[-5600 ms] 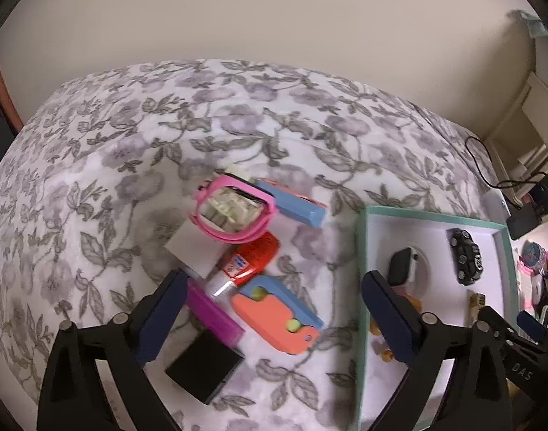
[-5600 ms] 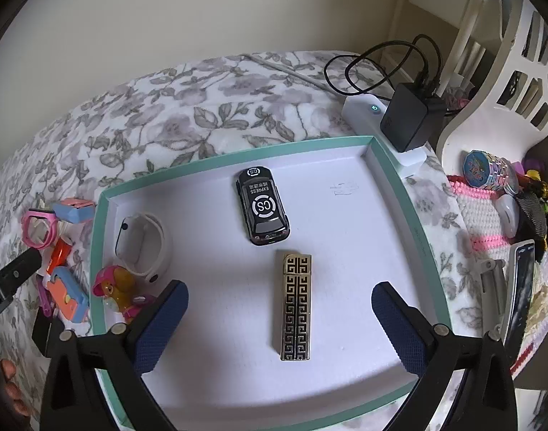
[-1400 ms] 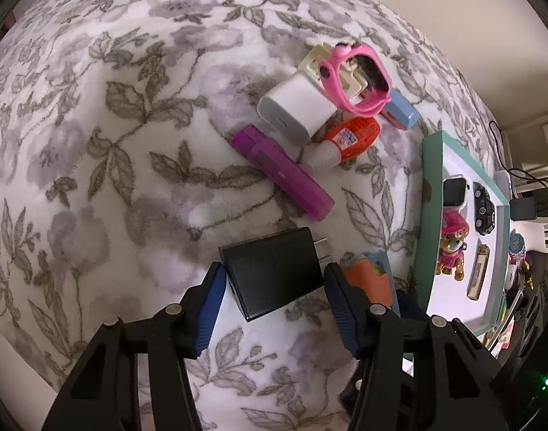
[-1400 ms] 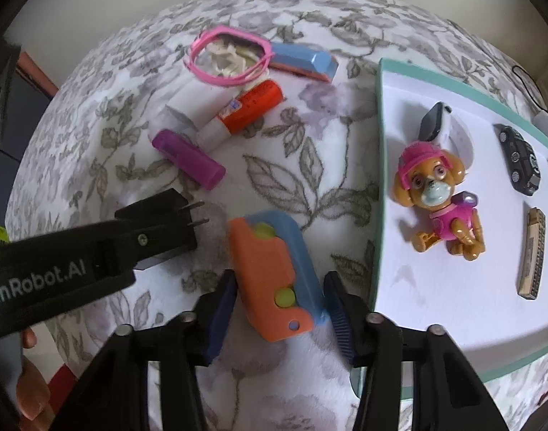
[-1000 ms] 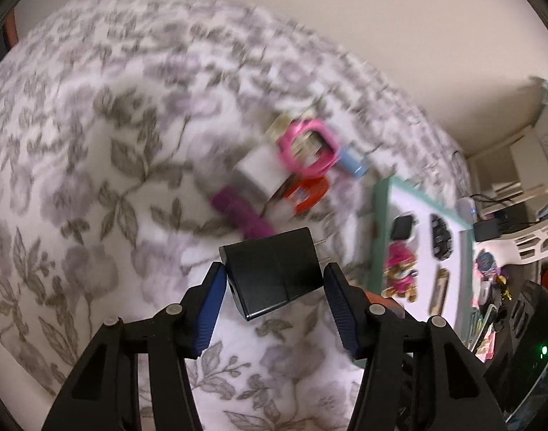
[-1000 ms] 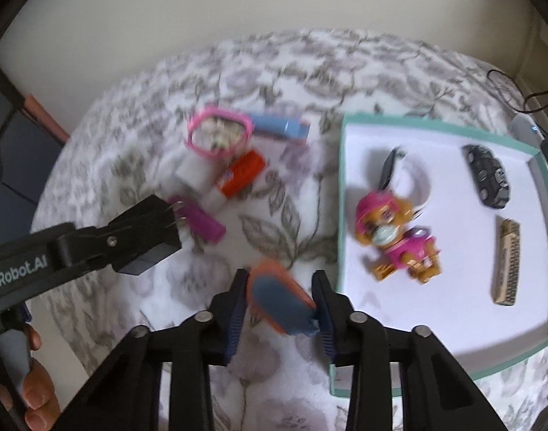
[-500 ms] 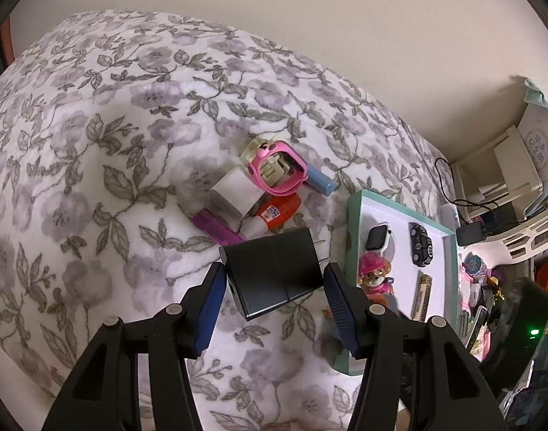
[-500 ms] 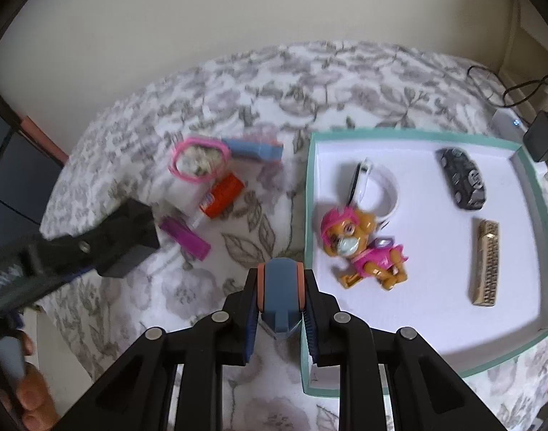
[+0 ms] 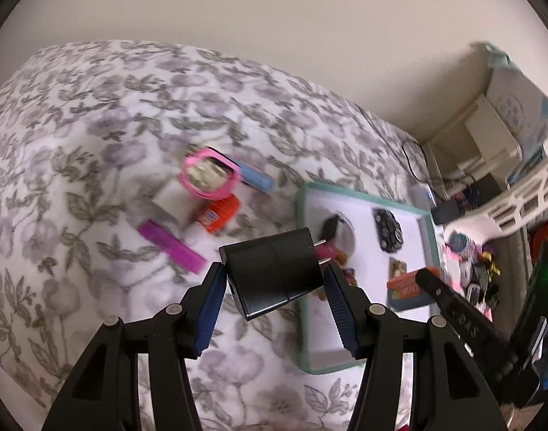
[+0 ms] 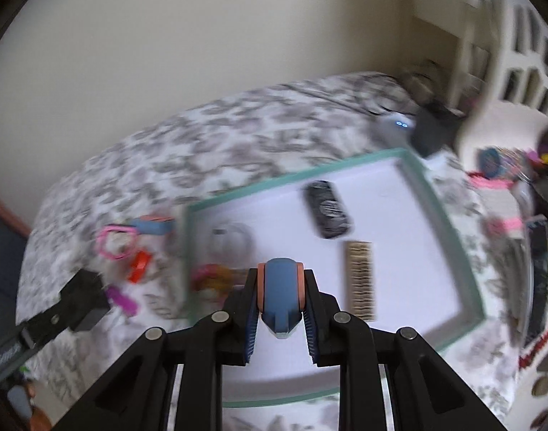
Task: Organize rigid objects
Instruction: 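Carry the charger with the left tool while the right tool carries the orange-blue toy to the tray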
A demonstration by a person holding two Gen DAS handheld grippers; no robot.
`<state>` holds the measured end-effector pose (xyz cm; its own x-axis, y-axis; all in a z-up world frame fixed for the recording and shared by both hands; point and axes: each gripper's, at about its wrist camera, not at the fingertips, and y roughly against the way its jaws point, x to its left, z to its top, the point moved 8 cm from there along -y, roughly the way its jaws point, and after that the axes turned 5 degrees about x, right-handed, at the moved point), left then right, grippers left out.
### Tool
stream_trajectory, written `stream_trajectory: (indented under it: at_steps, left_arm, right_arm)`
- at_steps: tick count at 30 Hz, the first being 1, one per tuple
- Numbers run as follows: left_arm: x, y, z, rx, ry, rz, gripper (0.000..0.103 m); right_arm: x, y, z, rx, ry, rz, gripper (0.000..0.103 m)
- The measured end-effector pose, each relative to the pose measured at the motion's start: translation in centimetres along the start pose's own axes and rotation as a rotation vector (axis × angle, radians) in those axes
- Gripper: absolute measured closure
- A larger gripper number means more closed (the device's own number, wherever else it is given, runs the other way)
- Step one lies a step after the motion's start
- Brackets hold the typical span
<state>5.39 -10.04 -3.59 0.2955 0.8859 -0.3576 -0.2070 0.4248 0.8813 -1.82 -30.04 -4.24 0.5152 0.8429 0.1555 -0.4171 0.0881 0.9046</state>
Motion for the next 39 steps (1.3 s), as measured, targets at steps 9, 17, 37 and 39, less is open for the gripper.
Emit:
stream_trajectory:
  at_steps: [9, 17, 37, 39]
  left_arm:
    - [-5.5, -4.4, -2.8, 0.09, -0.144, 0.025, 0.045]
    - [-7.0, -7.4, -4.5, 0.147, -0.21, 0.069, 0.045]
    - [-7.8, -9.1, -5.0, 0.175, -0.259, 0.106, 0.045]
    - [-7.7, -9.1, -5.0, 0.176, -0.253, 0.106, 0.045]
  right_arm:
    - [-4.0, -1.1, -0.1, 0.029, -0.042, -0.066, 0.08]
    - [-4.2, -2.9, -0.6, 0.072, -0.04, -0.056, 0.079]
    - [-4.4, -3.6, -0.9, 0.104, -0.038, -0.079, 0.079]
    - [-4.4, -3.6, -0.9, 0.101, -0.037, -0.083, 0.078]
